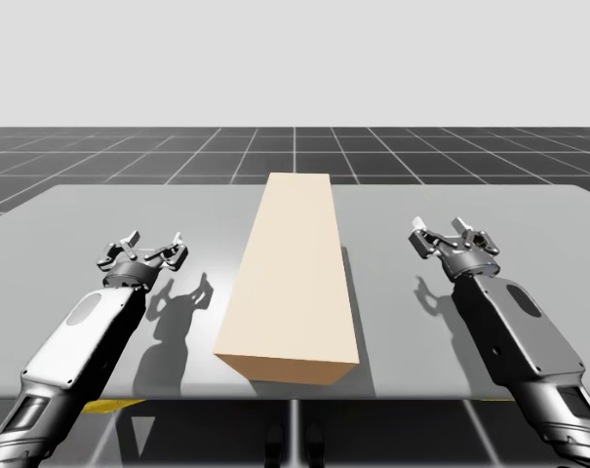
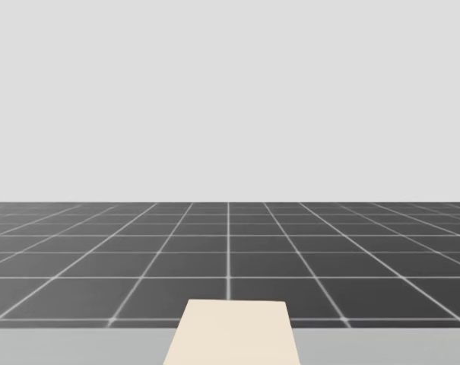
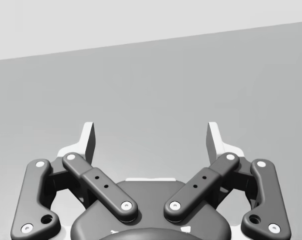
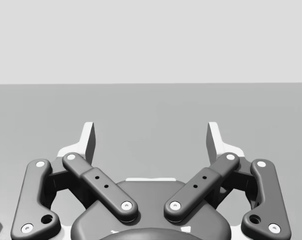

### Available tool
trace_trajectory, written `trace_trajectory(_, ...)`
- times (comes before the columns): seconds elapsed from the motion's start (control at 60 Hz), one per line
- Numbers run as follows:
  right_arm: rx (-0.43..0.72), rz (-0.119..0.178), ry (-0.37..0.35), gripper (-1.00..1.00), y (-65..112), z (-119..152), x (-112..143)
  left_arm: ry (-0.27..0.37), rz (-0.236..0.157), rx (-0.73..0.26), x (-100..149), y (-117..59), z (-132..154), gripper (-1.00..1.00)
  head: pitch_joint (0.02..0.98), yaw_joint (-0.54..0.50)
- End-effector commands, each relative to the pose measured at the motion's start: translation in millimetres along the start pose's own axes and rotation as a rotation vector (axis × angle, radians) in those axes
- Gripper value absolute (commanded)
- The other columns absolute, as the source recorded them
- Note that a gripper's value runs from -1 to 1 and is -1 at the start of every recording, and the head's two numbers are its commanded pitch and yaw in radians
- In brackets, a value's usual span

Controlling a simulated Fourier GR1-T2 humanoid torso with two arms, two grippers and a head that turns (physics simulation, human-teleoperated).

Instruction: Retrieve the object from inside the box.

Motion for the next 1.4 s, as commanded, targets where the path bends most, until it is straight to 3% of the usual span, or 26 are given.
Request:
trace_trajectory(0.017,0.002,0.008,0.005,-1.00,1.6,1,-1,0.002,-0.001,0.000,-1,0.4,-1,-1.00,0.086,0.00)
trace_trajectory(0.083,0.018,0.001,0.007,-1.00,2.4,1,-1,0.004,-0.002,-0.003,-1,0.1,-1,-1.00,0.086,0.00)
trace_trajectory(0.167,0.021,0.014,-0.004,-1.00,2.0,1,0,0.007,-0.005,-0.008,-1,-0.1,-1,-1.00,0.088,-0.01)
trace_trajectory(0.217,0.042,0.040,-0.009,-1.00,1.9,1,-1,0.014,-0.010,-0.021,-2,0.2,-1,-1.00,0.091,0.00)
trace_trajectory(0.25,0.087,0.087,0.007,-1.00,2.3,2,-3,0.045,-0.012,-0.052,-4,0.2,-2,-1.00,0.092,0.00)
trace_trajectory(0.267,0.104,0.091,0.015,-1.00,2.7,3,-4,0.057,-0.015,-0.066,-5,0.0,-2,-1.00,0.092,0.00)
trace_trajectory(0.3,0.170,0.094,0.049,-1.00,4.8,5,-8,0.108,-0.048,-0.146,-11,-1.7,-2,-1.00,0.095,0.00)
trace_trajectory(0.317,0.203,0.109,0.069,-1.00,6.0,6,-11,0.113,-0.071,-0.155,-13,-2.4,-2,-1.00,0.097,0.00)
trace_trajectory(0.333,0.217,0.121,0.075,-1.00,6.3,6,-12,0.111,-0.076,-0.161,-14,-3.1,-2,-1.00,0.097,0.00)
trace_trajectory(0.35,0.265,0.151,0.089,-1.00,8.4,8,-16,0.117,-0.086,-0.214,-16,-6.6,-1,-1.00,0.099,0.00)
trace_trajectory(0.4,0.356,0.157,0.105,-1.00,12.8,12,-20,0.108,-0.114,-0.273,-17,-12.2,2,-1.00,0.100,0.00)
trace_trajectory(0.433,0.430,0.201,0.098,-1.00,16.8,16,-23,0.100,-0.135,-0.348,-18,-19.3,8,-1.00,0.101,0.00)
trace_trajectory(0.5,0.532,0.204,0.113,-1.00,23.9,24,-26,0.083,-0.148,-0.450,-17,-30.7,17,-1.00,0.100,-0.01)
trace_trajectory(0.517,0.569,0.231,0.107,-1.00,26.6,27,-28,0.070,-0.170,-0.498,-17,-35.9,22,-1.00,0.100,-0.01)
trace_trajectory(0.55,0.601,0.243,0.101,-1.00,28.8,29,-29,0.060,-0.181,-0.537,-16,-41.2,27,-1.00,0.100,-0.01)
trace_trajectory(0.617,0.683,0.253,0.080,-1.00,35.1,36,-28,0.030,-0.216,-0.639,-14,-56.8,41,-1.00,0.098,-0.01)
trace_trajectory(0.65,0.707,0.238,0.080,-1.00,37.5,39,-28,0.018,-0.215,-0.678,-12,-63.7,47,-1.00,0.097,-0.02)
trace_trajectory(0.817,0.859,0.225,0.026,-1.00,49.4,54,-21,-0.024,-0.194,-0.880,2,-98.7,78,-1.00,0.088,-0.03)
trace_trajectory(1.0,0.893,0.246,0.008,-1.00,53.3,59,-20,-0.051,-0.217,-0.971,17,-126.9,104,-1.00,0.079,-0.03)
trace_trajectory(1.083,0.890,0.249,0.003,-1.00,53.8,58,-20,-0.047,-0.190,-1.028,22,-142.2,114,-1.00,0.073,-0.03)
trace_trajectory(1.15,0.893,0.247,0.001,-1.00,53.9,58,-20,-0.065,-0.192,-1.035,21,-151.2,111,-1.00,0.073,-0.03)
trace_trajectory(1.3,0.887,0.254,0.002,-1.00,54.3,58,-20,-0.023,-0.182,-1.038,13,-159.8,87,-1.00,0.084,-0.02)
trace_trajectory(1.4,0.887,0.256,-0.005,-1.00,54.8,58,-20,0.018,-0.154,-1.017,5,-163.3,66,-1.00,0.093,-0.01)
